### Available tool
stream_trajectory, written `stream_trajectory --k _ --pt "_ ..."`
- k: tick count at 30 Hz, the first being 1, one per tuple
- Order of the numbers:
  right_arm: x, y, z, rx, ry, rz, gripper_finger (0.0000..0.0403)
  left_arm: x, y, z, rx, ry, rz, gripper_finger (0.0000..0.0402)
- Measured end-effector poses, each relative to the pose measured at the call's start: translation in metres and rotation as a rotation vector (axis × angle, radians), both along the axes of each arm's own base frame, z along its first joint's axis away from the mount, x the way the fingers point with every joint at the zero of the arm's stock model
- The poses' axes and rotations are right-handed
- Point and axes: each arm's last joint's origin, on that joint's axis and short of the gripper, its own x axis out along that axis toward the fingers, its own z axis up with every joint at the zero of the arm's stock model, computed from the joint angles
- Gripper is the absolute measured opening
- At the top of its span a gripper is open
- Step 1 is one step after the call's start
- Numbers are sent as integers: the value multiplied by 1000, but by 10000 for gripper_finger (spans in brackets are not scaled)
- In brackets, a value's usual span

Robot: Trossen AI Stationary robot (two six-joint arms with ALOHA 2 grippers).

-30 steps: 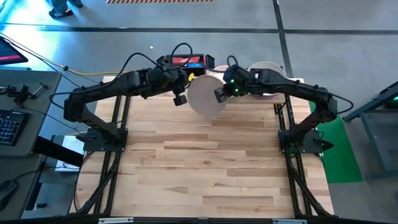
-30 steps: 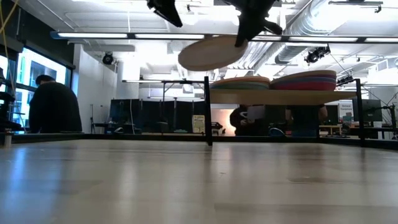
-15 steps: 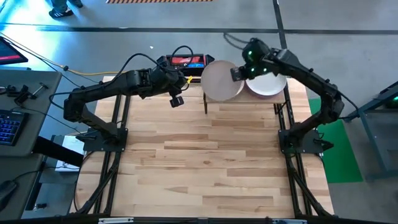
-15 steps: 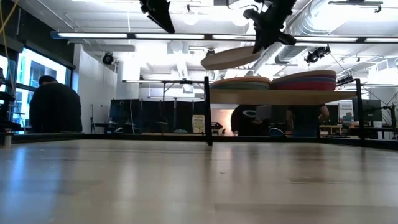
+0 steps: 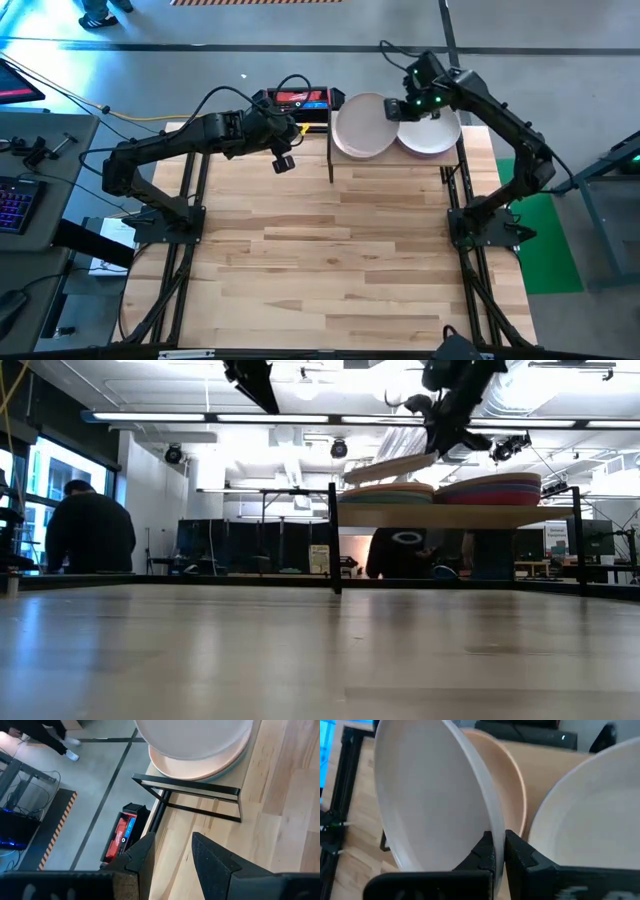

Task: Place and stack plates onto a shelf
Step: Stack the gray plate on top of the light brown plate

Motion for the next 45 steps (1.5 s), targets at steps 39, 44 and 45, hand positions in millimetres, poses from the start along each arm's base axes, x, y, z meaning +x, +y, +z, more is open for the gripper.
stream_trajectory --k 39,44,45 --pt "21 -3 -37 82 0 -54 0 0 0 0 -1 0 -1 117" --pt "23 -2 -37 65 18 -64 1 0 0 0 -2 -1 -2 117" --pt "23 -2 -37 63 20 -63 2 0 0 0 -2 -1 -2 117"
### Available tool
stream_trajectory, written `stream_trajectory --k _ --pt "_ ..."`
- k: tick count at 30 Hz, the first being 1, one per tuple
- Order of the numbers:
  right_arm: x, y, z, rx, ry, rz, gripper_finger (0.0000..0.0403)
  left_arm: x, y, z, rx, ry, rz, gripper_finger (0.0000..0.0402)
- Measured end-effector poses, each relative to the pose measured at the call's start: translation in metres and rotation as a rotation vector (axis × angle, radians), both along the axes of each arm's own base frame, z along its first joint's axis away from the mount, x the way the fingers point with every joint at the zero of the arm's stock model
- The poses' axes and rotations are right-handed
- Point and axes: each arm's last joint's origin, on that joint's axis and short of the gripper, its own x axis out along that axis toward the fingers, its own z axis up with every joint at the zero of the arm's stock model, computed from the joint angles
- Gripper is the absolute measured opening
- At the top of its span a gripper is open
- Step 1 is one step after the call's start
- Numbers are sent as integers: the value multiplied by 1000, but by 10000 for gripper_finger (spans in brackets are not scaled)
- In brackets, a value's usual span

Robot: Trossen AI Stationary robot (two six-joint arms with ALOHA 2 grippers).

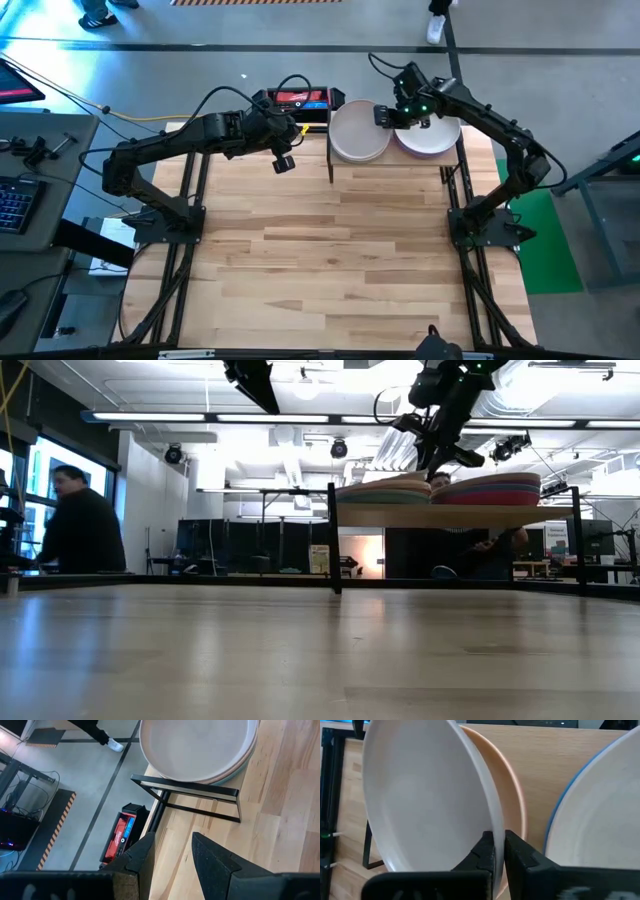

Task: Place and stack plates onto a shelf
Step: Stack the gray plate on top of the light brown plate, then return to Home Position

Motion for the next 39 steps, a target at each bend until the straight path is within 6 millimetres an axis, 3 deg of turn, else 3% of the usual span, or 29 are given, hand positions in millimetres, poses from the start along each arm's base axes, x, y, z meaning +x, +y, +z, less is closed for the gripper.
stream_trajectory --k 18,39 --pt "0 0 0 -5 6 3 129 0 0 0 0 0 0 117" --pt "-3 8 -1 65 35 0 136 -17 -1 6 1 24 38 117"
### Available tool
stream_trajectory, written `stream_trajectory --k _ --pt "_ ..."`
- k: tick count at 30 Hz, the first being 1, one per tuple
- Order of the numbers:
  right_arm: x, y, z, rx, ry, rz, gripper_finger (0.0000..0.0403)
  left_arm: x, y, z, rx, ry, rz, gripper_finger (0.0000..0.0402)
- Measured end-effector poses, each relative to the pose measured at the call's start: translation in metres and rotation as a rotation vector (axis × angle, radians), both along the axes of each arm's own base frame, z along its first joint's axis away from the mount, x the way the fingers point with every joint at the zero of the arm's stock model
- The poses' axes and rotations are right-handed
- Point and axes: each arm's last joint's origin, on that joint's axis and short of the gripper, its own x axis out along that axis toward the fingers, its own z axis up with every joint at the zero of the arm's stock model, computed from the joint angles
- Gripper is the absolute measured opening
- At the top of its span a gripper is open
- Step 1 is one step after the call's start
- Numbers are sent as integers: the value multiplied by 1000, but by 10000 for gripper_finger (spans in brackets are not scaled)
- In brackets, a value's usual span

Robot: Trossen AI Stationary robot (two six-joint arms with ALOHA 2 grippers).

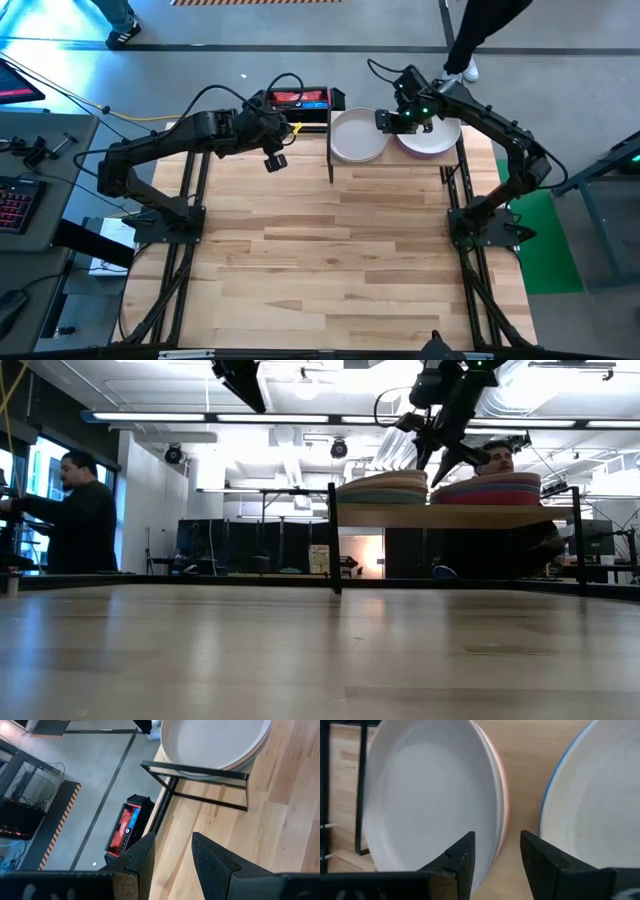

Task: Place and stack plates onto a shelf
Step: Return to Home Position

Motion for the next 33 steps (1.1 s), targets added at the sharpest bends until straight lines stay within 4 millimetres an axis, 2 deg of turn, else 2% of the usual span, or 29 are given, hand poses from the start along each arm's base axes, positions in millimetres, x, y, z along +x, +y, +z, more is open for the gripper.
stream_trajectory --k 8,15,18,24,29,33 --pt "-8 8 14 -36 -37 0 136 -15 -3 10 4 -24 5 117" --pt "-22 24 36 -99 -100 37 136 -58 -10 31 -109 -151 35 117" --pt "-29 35 46 -126 -140 102 136 -78 -15 32 -128 -217 62 117" --pt "-44 65 66 -164 -202 227 136 -119 -28 2 -168 -350 88 117" --pt "-50 95 84 -437 -173 452 136 -144 -36 -29 -140 -502 39 117" --pt "-52 116 100 -643 -197 527 136 -160 -41 -54 -120 -579 31 117"
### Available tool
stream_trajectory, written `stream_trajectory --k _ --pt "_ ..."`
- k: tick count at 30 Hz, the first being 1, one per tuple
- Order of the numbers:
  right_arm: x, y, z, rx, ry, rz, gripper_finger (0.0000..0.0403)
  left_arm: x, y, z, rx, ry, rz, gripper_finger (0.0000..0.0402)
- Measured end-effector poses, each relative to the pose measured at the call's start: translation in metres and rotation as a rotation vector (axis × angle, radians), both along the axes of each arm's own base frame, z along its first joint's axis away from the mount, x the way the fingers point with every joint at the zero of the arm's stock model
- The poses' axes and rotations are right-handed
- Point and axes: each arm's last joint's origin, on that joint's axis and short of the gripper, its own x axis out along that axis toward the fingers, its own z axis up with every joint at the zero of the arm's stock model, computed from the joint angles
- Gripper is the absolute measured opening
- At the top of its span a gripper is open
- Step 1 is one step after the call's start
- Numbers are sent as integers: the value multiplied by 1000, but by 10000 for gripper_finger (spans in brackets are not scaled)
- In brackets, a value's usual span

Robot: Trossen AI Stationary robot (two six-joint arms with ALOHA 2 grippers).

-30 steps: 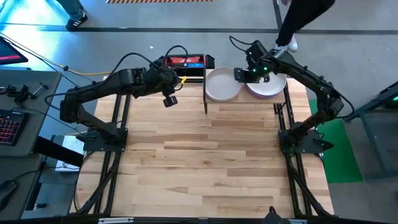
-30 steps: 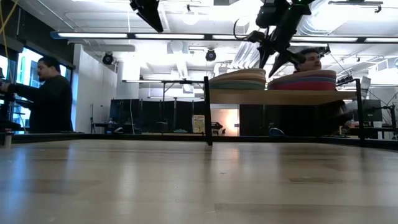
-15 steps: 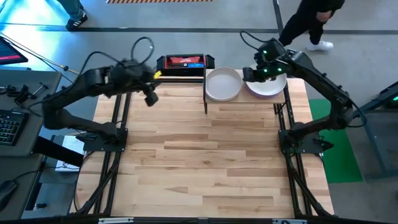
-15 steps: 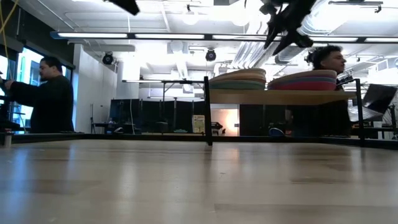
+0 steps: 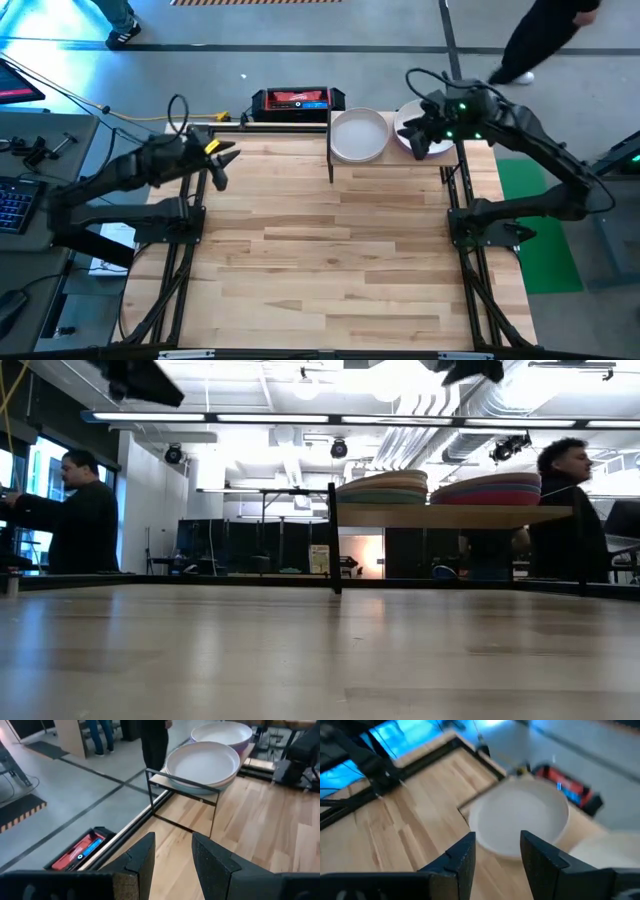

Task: Place and stack plates onto a shelf
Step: Return to Home Position

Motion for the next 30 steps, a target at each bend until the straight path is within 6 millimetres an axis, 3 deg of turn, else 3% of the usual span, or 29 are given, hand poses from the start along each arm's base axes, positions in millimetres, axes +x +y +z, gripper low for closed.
stream_trajectory --k 8,19,22,30 --pt "-10 30 18 -146 -102 125 136 -21 -7 -40 44 -167 1 117" --pt "-23 44 21 -244 -96 250 136 -26 -10 -81 -14 -237 -36 117" --pt "-26 47 3 -239 -142 302 136 -20 -8 -96 -7 -219 -40 117" --pt "-45 55 -71 -149 -333 279 136 -9 -8 -120 -7 -276 -177 117"
